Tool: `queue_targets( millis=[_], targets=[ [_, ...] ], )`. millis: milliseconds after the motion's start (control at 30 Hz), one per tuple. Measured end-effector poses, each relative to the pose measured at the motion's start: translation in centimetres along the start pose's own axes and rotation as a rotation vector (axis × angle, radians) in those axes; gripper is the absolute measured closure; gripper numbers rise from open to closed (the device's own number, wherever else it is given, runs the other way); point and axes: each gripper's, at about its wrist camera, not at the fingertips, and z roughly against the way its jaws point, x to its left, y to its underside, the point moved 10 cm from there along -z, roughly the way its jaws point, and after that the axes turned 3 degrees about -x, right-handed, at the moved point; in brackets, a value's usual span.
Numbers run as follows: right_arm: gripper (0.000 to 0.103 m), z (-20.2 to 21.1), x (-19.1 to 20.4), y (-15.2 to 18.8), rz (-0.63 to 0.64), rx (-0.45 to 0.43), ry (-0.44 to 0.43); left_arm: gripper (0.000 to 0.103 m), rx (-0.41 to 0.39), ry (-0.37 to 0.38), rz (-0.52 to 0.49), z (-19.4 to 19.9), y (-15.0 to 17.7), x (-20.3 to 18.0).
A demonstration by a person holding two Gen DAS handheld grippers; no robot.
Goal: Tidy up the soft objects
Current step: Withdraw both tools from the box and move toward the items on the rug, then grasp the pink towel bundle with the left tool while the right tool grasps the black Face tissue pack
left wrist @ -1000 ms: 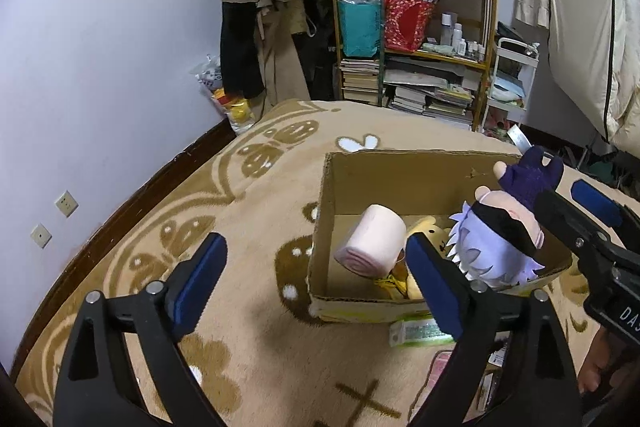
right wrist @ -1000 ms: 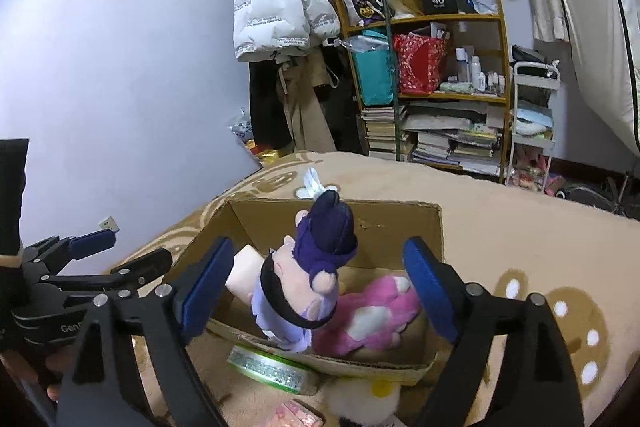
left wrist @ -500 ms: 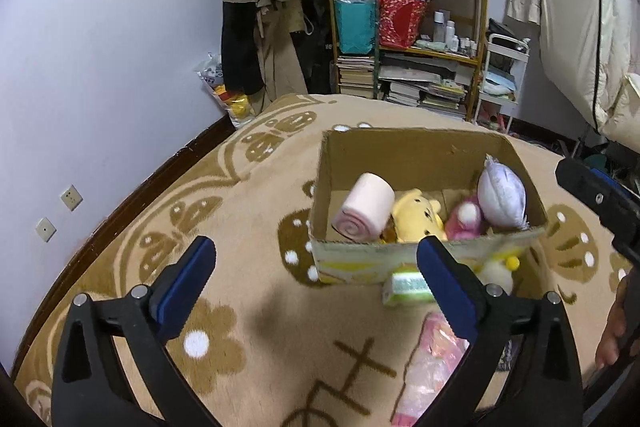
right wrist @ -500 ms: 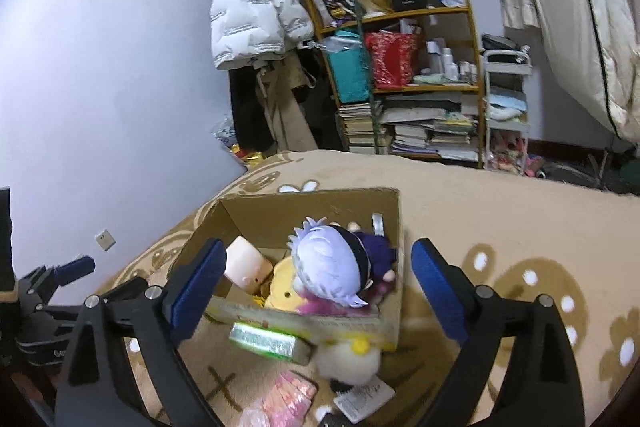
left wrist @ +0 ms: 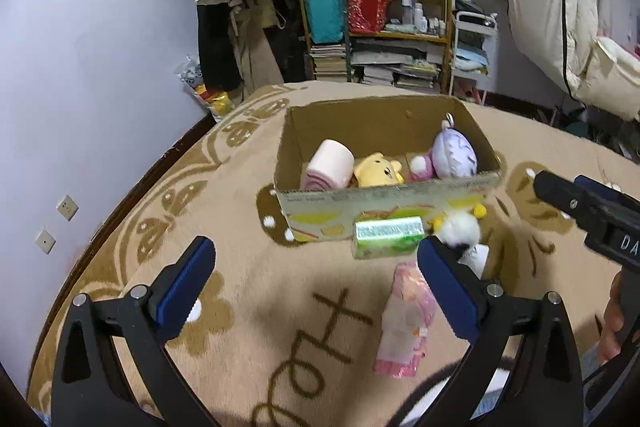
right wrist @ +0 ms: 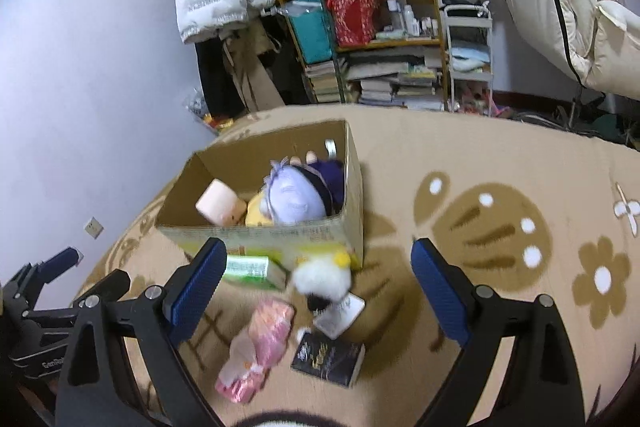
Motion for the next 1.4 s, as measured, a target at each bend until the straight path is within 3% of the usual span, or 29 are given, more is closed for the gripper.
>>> queue_targets(
  millis=[200, 567, 1400],
  targets=[
    [0.005, -0.1, 0.2, 1.7, -0.003, 0.056, 0.014, 0.003, 0.091, 0.034, -0.013, -0.5, 2.3, -1.0],
    [0.005, -2.8, -1.3, 5.1, -0.133, 0.203, 0.010, 0.003, 0.231, 0.086, -0.073, -3.5, 5.7, -3.5],
    [0.005, -9.4, -1.4, 11.2, -0.162, 0.493, -0.016, 0.003, 0.408, 0.107, -0.124, -10.3, 10.7, -8.0]
  ],
)
